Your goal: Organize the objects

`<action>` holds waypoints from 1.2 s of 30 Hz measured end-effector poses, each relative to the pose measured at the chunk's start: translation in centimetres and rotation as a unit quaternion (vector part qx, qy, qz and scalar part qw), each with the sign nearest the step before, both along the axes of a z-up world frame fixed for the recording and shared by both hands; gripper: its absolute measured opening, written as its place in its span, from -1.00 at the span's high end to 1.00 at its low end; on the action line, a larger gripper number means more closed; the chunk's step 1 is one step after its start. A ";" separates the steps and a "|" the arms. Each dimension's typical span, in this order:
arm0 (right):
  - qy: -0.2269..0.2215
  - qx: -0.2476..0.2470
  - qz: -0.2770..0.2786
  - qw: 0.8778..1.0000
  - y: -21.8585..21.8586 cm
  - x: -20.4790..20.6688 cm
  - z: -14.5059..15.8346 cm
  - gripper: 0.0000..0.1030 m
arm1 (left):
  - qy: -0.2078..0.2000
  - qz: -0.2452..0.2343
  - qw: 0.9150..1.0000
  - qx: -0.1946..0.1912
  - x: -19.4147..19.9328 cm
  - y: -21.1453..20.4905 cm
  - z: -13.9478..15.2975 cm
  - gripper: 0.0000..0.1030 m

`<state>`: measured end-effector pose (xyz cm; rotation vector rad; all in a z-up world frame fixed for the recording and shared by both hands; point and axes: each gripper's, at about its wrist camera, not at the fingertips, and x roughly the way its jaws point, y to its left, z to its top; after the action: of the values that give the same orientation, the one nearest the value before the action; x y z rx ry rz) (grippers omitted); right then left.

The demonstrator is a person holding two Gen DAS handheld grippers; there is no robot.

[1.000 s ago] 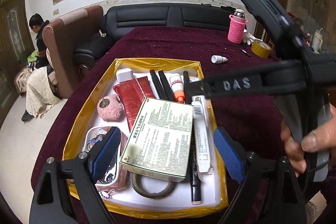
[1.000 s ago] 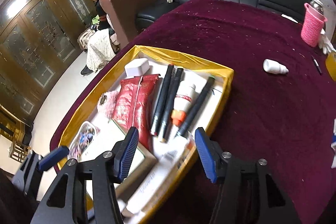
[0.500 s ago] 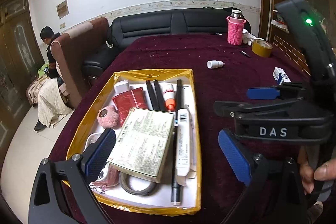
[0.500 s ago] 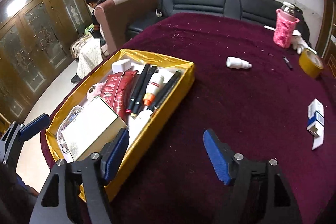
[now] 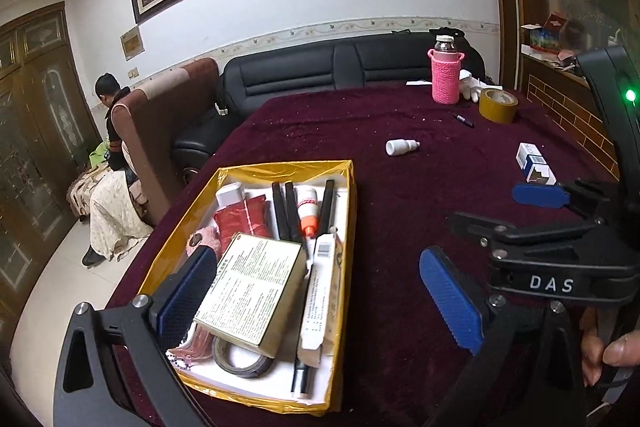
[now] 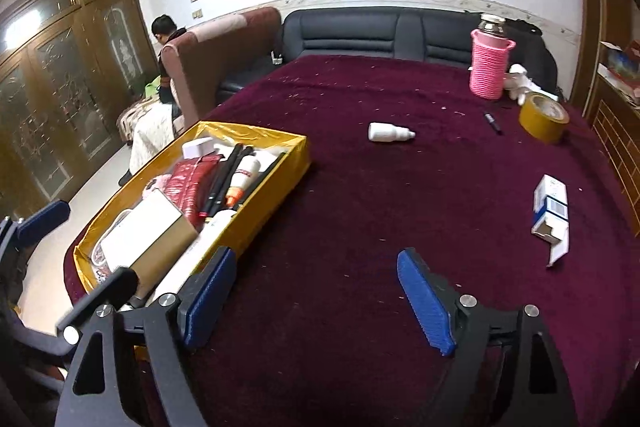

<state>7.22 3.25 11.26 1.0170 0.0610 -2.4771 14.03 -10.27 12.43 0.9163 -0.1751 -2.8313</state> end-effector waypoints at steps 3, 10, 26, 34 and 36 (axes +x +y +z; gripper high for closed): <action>0.000 -0.005 -0.009 1.000 1.4 -0.2 -0.1 -0.72 | -0.006 -0.006 1.000 -0.008 -0.6 0.9 0.1 -0.97; -0.011 -0.019 -0.043 0.999 5.4 -1.7 -0.4 -0.73 | -0.015 -0.027 0.999 -0.025 -2.3 3.3 0.1 -0.97; -0.042 -0.031 -0.091 0.995 9.4 -4.2 -2.3 -0.73 | -0.021 -0.034 0.999 -0.032 -4.5 4.8 -0.5 -0.97; -0.025 0.019 -0.032 0.999 2.7 -2.5 -3.1 -0.74 | 0.098 -0.035 0.994 0.019 -0.8 0.7 3.3 -1.00; -0.025 0.025 -0.016 0.999 1.0 -1.9 -3.4 -0.74 | 0.104 -0.022 0.994 0.026 -0.2 -0.9 3.7 -1.00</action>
<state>5.29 4.27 7.83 1.1072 0.0922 -2.4890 13.80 -11.20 16.17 0.6277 -0.0970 -2.9608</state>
